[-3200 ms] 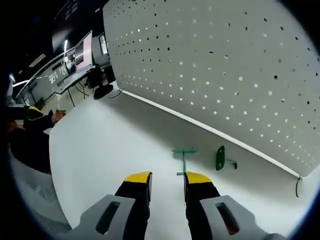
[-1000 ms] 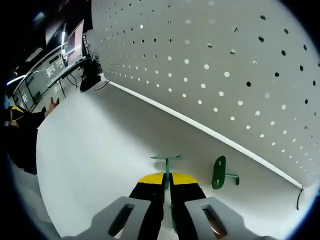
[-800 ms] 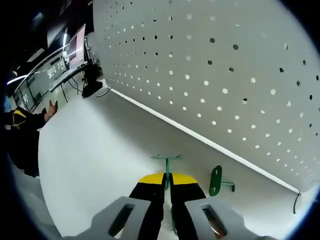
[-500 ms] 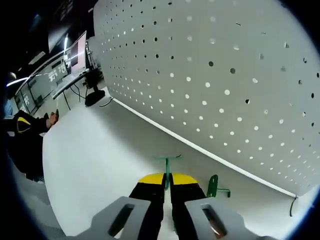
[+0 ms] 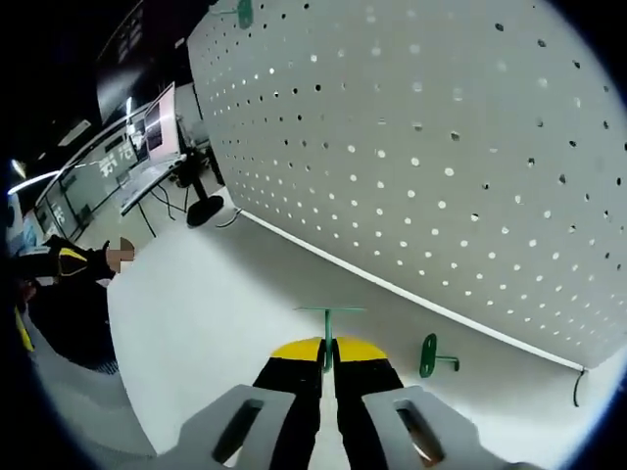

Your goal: Insert the hook assembly into the mounting plate slot until the hook locks in place.

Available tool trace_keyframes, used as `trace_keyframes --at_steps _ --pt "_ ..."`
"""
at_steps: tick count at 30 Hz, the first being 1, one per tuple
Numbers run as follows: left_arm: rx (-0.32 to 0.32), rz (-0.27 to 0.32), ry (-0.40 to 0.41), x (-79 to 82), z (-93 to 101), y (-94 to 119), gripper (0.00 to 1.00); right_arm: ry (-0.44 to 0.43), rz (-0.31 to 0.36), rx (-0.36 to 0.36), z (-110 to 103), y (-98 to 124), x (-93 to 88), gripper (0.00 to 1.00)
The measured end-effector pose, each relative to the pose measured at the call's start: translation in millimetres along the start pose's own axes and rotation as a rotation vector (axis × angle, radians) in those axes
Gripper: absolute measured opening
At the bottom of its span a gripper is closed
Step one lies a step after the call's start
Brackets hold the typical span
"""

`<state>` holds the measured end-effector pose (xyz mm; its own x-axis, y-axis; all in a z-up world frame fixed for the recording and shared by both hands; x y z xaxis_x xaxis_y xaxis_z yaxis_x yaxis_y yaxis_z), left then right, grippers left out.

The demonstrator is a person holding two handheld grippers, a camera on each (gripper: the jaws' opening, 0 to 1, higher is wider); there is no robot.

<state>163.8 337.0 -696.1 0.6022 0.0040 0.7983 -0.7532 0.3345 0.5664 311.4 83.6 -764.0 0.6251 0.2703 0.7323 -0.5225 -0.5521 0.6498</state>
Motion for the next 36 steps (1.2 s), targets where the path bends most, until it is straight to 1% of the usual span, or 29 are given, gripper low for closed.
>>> trace_keyframes --at_steps 2,4,10,12,15,18,21,23,25,30,32,34,36 --pt "-0.004 0.001 -0.007 1.0 0.4 -0.1 0.94 -0.009 0.002 0.007 -4.8 4.6 -1.8 0.00" --pt "-0.009 0.003 -0.013 1.8 1.3 -0.6 0.94 -0.039 0.002 0.020 -8.3 7.5 -3.9 0.00" --pt "-0.028 0.009 -0.030 5.1 3.4 -2.7 0.94 -0.097 0.010 0.062 -24.4 20.8 -10.1 0.00" --pt "-0.041 0.019 -0.046 6.9 3.4 -3.9 0.92 -0.107 0.012 0.078 -31.4 26.8 -12.2 0.00" --pt "-0.053 0.020 -0.057 9.0 3.1 -5.3 0.90 -0.107 0.004 0.089 -36.5 31.0 -17.9 0.00" --pt "-0.070 0.023 -0.067 10.7 3.3 -7.7 0.87 -0.158 0.001 0.124 -43.8 37.4 -23.7 0.00" --pt "-0.098 0.018 -0.089 11.4 6.3 -12.0 0.83 -0.169 0.004 0.143 -50.9 44.0 -25.5 0.00" --pt "-0.120 0.013 -0.089 11.0 8.6 -14.3 0.79 -0.173 0.006 0.159 -55.6 47.9 -27.1 0.00" --pt "-0.139 0.010 -0.087 10.5 11.4 -17.8 0.77 -0.179 0.007 0.170 -58.3 50.2 -28.6 0.00" --pt "-0.190 0.000 -0.120 9.9 22.1 -26.0 0.71 -0.218 0.005 0.203 -69.8 60.3 -34.1 0.00" --pt "-0.211 0.001 -0.135 10.3 25.6 -28.2 0.69 -0.243 0.012 0.225 -76.6 66.3 -35.7 0.00" --pt "-0.228 0.000 -0.138 11.0 27.8 -29.7 0.66 -0.286 0.026 0.258 -82.9 70.0 -36.1 0.00" --pt "-0.252 0.003 -0.147 11.7 30.3 -30.8 0.62 -0.307 0.030 0.276 -87.8 75.5 -37.4 0.00"
Point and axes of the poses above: the point that each gripper's makers call its tool centre point, and the gripper's own axes: y roughly backward along the fingers, z roughly to its right, x roughly out of its top, the point moved 9 cm from there along y, roughly backward along the fingers, and after that the axes turned 7 degrees about x, right-handed, at the moved point
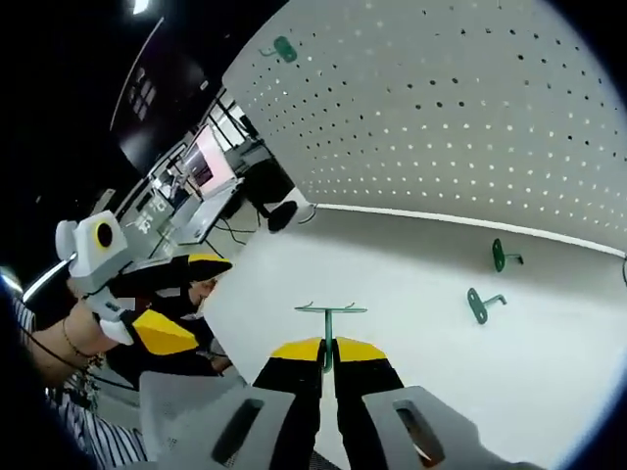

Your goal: Insert the hook assembly into the mounting plate slot until the hook locks in place.

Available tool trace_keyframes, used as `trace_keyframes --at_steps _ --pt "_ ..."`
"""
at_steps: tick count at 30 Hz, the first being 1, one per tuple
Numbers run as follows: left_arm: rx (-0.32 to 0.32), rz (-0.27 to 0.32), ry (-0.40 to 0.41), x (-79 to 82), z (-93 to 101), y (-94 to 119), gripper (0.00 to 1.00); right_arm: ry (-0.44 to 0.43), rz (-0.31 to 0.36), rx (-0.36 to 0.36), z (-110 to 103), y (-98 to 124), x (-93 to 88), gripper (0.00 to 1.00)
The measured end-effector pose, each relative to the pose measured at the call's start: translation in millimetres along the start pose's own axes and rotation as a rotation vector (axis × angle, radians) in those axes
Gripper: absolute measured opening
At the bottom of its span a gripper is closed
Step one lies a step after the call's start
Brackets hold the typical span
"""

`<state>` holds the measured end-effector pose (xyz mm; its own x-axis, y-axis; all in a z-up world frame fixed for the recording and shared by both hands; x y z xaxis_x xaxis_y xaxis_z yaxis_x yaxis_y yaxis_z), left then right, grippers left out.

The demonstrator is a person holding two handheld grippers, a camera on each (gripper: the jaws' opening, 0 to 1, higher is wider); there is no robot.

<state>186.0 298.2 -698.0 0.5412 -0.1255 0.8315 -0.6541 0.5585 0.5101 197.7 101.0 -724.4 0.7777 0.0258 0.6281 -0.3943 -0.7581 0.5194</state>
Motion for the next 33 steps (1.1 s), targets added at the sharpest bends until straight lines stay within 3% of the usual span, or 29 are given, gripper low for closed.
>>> trace_keyframes --at_steps 11,33 --pt "-0.114 0.015 -0.061 4.7 13.3 -7.6 0.44 -0.126 0.024 0.139 -25.5 10.6 -5.7 0.00" --pt "-0.247 0.083 -0.092 11.0 24.4 -10.9 0.19 -0.152 0.012 0.232 -36.9 11.9 -2.0 0.00"
Point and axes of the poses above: the point that each gripper's makers call its tool centre point, and the gripper's own axes: y roughly backward along the fingers, z roughly to its right, x roughly out of its top, the point moved 9 cm from there along y, roughly backward along the fingers, and after that the axes turned 7 degrees about x, right-handed, at the moved point
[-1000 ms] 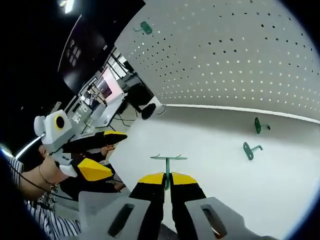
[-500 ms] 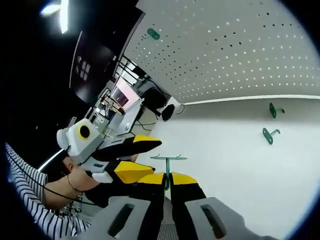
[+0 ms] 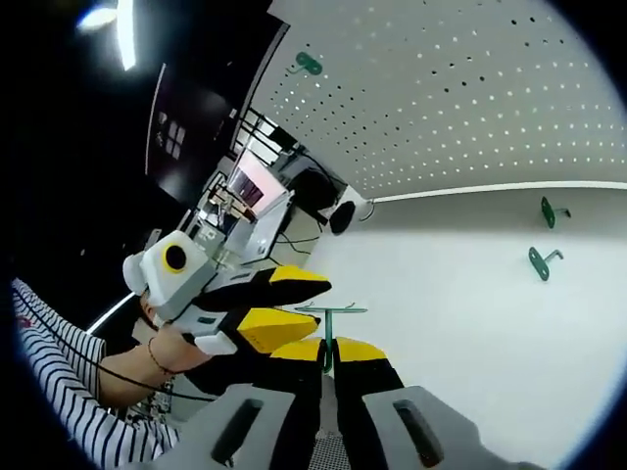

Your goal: Insert the hook assembly into the mounting plate slot until the hook locks in place.

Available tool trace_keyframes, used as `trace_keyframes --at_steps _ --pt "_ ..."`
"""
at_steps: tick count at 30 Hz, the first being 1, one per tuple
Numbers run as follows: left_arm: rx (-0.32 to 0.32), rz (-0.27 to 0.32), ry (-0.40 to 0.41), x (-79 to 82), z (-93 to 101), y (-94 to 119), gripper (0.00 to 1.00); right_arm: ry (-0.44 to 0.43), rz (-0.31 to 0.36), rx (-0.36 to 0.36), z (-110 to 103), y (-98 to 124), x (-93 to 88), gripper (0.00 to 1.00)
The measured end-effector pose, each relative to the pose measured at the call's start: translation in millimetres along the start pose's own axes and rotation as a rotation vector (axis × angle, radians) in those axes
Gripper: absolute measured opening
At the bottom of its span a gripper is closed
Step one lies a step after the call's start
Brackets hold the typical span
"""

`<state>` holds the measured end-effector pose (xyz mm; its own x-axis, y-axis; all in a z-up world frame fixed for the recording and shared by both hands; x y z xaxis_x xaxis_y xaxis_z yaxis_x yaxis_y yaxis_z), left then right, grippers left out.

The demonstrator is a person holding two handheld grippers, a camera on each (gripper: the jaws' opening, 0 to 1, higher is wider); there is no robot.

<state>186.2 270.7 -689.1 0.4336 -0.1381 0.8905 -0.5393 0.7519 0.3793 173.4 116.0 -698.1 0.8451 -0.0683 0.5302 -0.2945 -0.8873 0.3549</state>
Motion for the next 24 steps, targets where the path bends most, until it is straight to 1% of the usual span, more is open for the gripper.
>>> trace_keyframes --at_steps 4,7,8,10,14,17,20,24 --pt "-0.024 0.005 -0.012 0.4 2.3 -0.4 0.14 -0.030 0.002 0.028 -0.4 -0.3 -1.2 0.00" --pt "-0.043 0.005 -0.018 -0.1 3.2 -0.6 0.10 -0.030 -0.002 0.029 0.3 -0.5 -1.3 0.00" --pt "-0.050 0.004 -0.021 -0.1 3.6 -0.6 0.08 -0.038 -0.001 0.041 -1.5 -1.2 -1.0 0.00" --pt "-0.055 0.005 -0.043 -0.2 3.3 0.0 0.08 -0.029 -0.014 0.046 -3.2 -3.0 -1.2 0.00" --pt "-0.067 0.010 -0.081 1.2 3.1 2.1 0.06 -0.037 -0.022 0.065 -4.6 -4.0 -0.7 0.00" --pt "-0.078 -0.002 -0.115 1.6 2.0 3.3 0.05 -0.048 -0.040 0.082 -3.6 -5.3 -0.6 0.00" --pt "-0.091 -0.028 -0.193 1.5 4.7 4.2 0.04 -0.045 -0.068 0.095 -3.7 -7.3 -2.6 0.00" --pt "-0.097 -0.060 -0.215 0.8 7.2 3.4 0.03 -0.061 -0.100 0.115 -1.2 -8.0 -5.9 0.01"
Point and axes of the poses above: the point that each gripper's makers call its tool centre point, and the gripper's own axes: y roughly backward along the fingers, z roughly to its right, x roughly out of its top, the point moved 9 cm from there along y, roughly backward along the fingers, and after that the axes turned 7 degrees about x, right-handed, at the moved point
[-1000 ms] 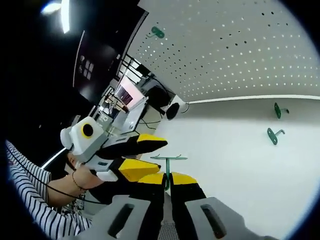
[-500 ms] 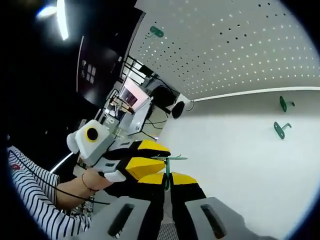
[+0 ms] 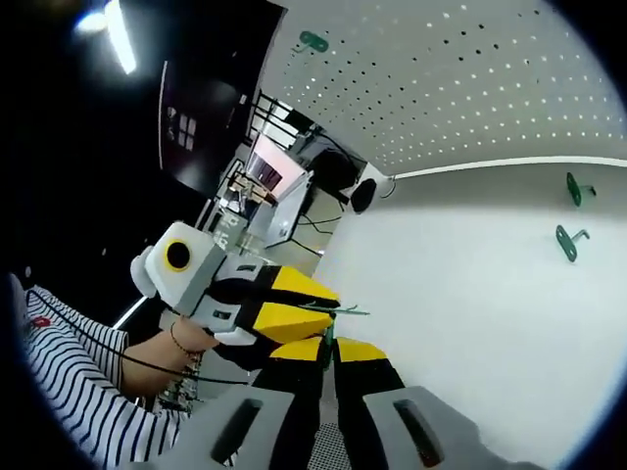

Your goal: Insert the hook assembly into the mounting plate slot until the hook locks in place.

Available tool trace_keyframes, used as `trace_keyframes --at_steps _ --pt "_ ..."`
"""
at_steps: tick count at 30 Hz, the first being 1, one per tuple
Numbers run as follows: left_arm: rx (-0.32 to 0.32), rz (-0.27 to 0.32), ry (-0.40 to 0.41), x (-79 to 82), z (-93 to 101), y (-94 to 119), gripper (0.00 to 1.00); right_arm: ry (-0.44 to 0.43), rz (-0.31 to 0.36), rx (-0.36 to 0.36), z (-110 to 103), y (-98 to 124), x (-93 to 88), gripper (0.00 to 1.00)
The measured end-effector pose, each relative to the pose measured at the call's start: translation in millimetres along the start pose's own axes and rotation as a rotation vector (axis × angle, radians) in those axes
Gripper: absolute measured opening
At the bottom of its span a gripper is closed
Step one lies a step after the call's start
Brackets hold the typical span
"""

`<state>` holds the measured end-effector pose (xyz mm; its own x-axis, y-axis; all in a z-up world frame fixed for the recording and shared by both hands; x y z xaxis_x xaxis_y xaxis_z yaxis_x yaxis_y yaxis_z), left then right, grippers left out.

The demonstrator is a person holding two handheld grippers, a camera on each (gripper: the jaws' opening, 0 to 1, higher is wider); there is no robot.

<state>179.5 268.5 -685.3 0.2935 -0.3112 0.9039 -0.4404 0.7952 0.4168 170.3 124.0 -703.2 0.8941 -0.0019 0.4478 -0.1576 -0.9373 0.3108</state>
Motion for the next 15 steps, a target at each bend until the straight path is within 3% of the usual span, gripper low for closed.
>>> trace_keyframes --at_steps 7,15 --pt "0.011 -0.028 0.010 -3.7 0.0 -2.1 0.02 0.003 -0.021 0.002 1.8 0.4 -1.4 0.01" --pt "0.045 -0.068 0.044 -2.3 -5.8 -3.9 0.01 0.031 0.008 -0.015 1.8 3.2 4.2 0.02"
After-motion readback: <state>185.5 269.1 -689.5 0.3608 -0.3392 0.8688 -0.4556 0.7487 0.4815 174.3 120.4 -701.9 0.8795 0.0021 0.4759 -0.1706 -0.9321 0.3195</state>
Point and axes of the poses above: the point that each gripper's makers call its tool centre point, and the gripper's own axes: y roughly backward along the fingers, z roughly to its right, x roughly out of its top, the point moved 9 cm from there along y, roughly backward along the fingers, and after that the axes turned 7 degrees about x, right-handed, at the moved point
